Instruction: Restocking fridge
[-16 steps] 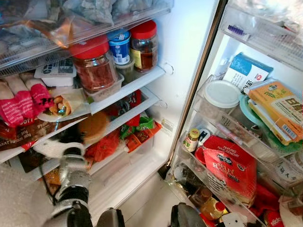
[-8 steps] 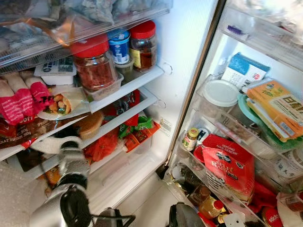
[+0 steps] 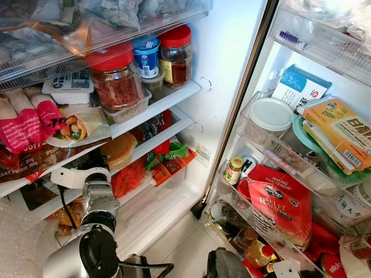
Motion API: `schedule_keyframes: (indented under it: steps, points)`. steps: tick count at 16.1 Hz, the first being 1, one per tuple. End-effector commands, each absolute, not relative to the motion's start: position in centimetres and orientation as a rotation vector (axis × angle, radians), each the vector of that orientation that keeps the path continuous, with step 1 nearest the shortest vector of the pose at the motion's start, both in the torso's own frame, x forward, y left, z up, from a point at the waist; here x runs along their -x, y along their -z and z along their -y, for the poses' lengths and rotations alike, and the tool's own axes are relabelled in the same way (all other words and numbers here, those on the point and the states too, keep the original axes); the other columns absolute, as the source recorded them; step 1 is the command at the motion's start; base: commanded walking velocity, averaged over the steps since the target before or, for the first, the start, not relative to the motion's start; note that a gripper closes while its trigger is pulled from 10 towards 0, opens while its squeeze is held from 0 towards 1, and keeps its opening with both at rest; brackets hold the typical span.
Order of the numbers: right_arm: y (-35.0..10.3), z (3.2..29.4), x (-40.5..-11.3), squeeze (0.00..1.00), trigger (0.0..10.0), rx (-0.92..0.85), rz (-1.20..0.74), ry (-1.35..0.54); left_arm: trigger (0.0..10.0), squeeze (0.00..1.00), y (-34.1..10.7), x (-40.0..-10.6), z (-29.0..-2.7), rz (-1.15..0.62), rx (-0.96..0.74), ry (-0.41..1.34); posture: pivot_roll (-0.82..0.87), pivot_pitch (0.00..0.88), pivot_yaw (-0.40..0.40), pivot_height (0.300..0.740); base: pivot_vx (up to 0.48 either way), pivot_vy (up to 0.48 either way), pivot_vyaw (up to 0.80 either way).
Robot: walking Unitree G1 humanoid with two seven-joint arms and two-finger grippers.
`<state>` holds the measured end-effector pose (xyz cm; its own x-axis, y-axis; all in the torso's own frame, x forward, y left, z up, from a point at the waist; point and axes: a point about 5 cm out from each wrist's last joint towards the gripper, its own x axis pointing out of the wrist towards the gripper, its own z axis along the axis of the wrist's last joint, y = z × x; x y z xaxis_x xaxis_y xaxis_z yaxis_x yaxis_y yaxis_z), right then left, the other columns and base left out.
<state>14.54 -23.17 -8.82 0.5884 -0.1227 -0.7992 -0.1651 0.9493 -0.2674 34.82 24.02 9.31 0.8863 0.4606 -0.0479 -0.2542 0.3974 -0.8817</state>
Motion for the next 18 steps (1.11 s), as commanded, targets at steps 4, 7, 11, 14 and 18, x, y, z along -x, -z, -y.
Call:
schedule_keyframes:
  steps: [4, 7, 11, 14, 18]
  points:
    - [9.0, 23.3, -13.8, 0.0, 10.0, 0.33, -0.964, -0.019, 10.0, 1.0, -9.4, -35.1, -23.4, 0.217, 1.085, -0.423, -0.16, 0.138, -0.075, 0.646, 0.0, 0.0, 0.0]
    - [9.0, 23.1, -14.0, 0.0, 10.0, 0.328, -0.96, -0.02, 10.0, 1.0, -9.8, -35.3, -23.3, 0.229, 1.071, -0.388, -0.15, 0.136, -0.072, 0.646, 0.0, 0.0, 0.0]
    - [9.0, 23.2, -14.0, 0.0, 10.0, 0.324, -0.958, -0.017, 10.0, 1.0, -10.0, -35.3, -23.4, 0.234, 1.063, -0.368, -0.15, 0.136, -0.064, 0.646, 0.0, 0.0, 0.0]
    - [9.0, 23.1, -14.1, 0.0, 10.0, 0.323, -0.959, -0.019, 10.0, 1.0, -9.4, -34.9, -23.1, 0.224, 1.059, -0.342, -0.14, 0.133, -0.061, 0.646, 0.0, 0.0, 0.0]
    - [9.0, 23.2, -14.0, 0.0, 10.0, 0.321, -0.959, -0.021, 10.0, 0.0, -8.7, -34.3, -21.7, 0.212, 1.064, -0.282, -0.14, 0.125, -0.059, 0.646, 0.0, 0.0, 0.0]
